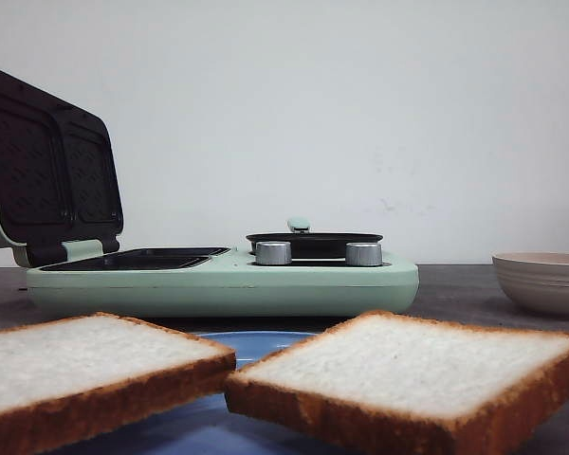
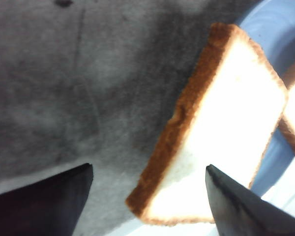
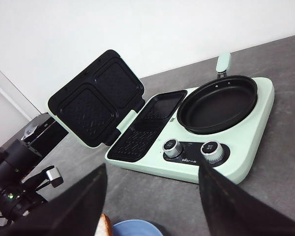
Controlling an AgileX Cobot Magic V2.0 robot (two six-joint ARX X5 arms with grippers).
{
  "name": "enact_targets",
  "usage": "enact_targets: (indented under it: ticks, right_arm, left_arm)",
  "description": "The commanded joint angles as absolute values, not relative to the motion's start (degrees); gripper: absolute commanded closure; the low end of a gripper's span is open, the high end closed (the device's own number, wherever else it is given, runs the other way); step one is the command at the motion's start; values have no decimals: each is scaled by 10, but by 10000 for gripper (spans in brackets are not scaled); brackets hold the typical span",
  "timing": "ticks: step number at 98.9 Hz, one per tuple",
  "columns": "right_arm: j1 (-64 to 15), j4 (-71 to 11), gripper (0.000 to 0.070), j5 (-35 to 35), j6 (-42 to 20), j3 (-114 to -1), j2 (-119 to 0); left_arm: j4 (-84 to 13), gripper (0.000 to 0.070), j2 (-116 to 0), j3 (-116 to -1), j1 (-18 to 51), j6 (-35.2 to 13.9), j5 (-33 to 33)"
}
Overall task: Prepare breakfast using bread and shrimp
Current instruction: 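Move the left gripper down to the bread slice nearest it and grasp, then lift the bread slice with the left gripper toward the sandwich maker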
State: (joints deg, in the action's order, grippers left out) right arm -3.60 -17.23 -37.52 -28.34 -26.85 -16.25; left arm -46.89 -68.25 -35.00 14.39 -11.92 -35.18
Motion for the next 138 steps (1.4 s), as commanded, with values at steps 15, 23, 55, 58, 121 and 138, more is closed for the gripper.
enact_targets:
  ticks: [15,23,55,58,121,138]
  right_arm:
    - [-36,-169,341,-376,-284,-277,-163]
    - [-36,-168,341,-376,-284,-277,-163]
    - [-36,-168,342,-376,-285,-277,-163]
    - [-36,-168,341,-376,-285,-277,-163]
    - [-36,-168,341,-376,-292,-277,-163]
    - [-36,-168,341,-376,-295,-277,-163]
  left_arm:
    - [-466,266,-711,-360,149,-112,-426]
    - [-467,266,-716,-360,155,-112,-443]
    - [-472,465,-716,-360,165,-112,-442]
    - [-474,518,-716,-360,165,-112,-442]
    - [-477,697,-631,-465,165,-123,-481]
    - [-431,697,-617,-538,165,-163,-467]
